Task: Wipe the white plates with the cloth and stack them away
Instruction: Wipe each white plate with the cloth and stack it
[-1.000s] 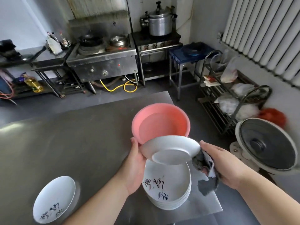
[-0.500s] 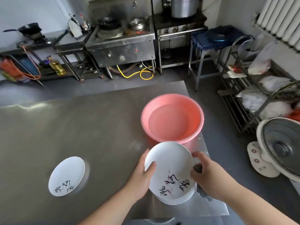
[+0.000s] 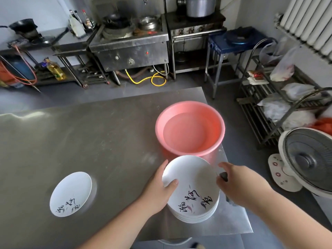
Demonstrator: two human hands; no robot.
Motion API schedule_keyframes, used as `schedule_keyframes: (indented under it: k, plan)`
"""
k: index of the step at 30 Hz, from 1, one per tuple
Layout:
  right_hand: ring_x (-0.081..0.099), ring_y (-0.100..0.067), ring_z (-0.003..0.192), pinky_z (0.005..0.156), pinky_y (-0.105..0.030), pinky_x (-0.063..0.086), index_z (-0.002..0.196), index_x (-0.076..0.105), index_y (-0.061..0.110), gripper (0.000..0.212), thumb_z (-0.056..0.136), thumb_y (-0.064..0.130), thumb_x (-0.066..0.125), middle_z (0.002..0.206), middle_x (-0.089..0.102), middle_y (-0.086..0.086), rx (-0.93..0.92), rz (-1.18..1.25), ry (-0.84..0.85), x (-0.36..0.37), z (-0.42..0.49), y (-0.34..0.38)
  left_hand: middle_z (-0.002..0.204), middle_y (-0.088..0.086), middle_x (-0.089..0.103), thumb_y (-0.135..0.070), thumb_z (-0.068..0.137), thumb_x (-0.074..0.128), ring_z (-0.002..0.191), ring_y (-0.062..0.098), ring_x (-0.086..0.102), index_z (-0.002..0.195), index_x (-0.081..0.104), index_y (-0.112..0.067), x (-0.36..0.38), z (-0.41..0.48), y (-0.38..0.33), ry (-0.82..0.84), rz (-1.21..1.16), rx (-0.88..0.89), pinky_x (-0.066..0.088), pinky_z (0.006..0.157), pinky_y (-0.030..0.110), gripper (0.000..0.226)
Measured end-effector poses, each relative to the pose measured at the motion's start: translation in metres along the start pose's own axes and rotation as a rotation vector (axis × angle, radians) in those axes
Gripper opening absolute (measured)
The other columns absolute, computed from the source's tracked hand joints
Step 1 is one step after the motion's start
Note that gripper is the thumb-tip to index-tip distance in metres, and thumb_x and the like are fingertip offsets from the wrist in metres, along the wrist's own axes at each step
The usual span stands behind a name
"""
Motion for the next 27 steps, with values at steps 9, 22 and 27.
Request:
schedule_keyframes:
  k: [9,22,27]
  plan:
    - [0.056,0.001,0.052,0.047,-0.025,0.041,0.102,0.054,0.036,0.016,0.092,0.043,0.044,0.056,0.065,0.019,-0.141,-0.123,-0.136,-0.019,0.026,0.092,0.147,-0.028,0.053,-0.057,0.095,0.059,0.136,0.000,0.049,0.148,0.049,-0.045,-0.114,-0.011,0.034,-0.127,0.240,0.004,0.038,0.111,0.024,0.056]
    - [0.065,-0.017,0.067,0.063,-0.032,0.059,0.090,0.049,0.022,0.020,0.087,0.038,0.038,0.061,0.071,0.008,-0.361,-0.027,0.188,0.117,0.051,0.357,0.136,-0.015,0.064,-0.053,0.099,0.052,0.115,0.017,0.065,0.139,0.056,-0.039,-0.333,-0.065,0.226,-0.353,0.506,-0.404,0.051,0.089,0.030,0.043]
    - [0.068,-0.026,0.078,0.063,-0.031,0.052,0.097,0.052,0.022,0.019,0.092,0.037,0.041,0.079,0.068,0.000,-0.300,-0.107,0.326,0.196,0.068,0.418,0.139,0.000,0.063,-0.046,0.100,0.055,0.118,0.023,0.064,0.145,0.051,-0.025,-0.362,-0.056,0.299,-0.253,0.449,-0.486,0.054,0.097,0.035,0.050]
Point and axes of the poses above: each hand's wrist, its own z-axis towards the middle knuckle, its own x-axis out of the palm, y = z × x, the point moved 1 cm from there along z, towards the middle knuckle
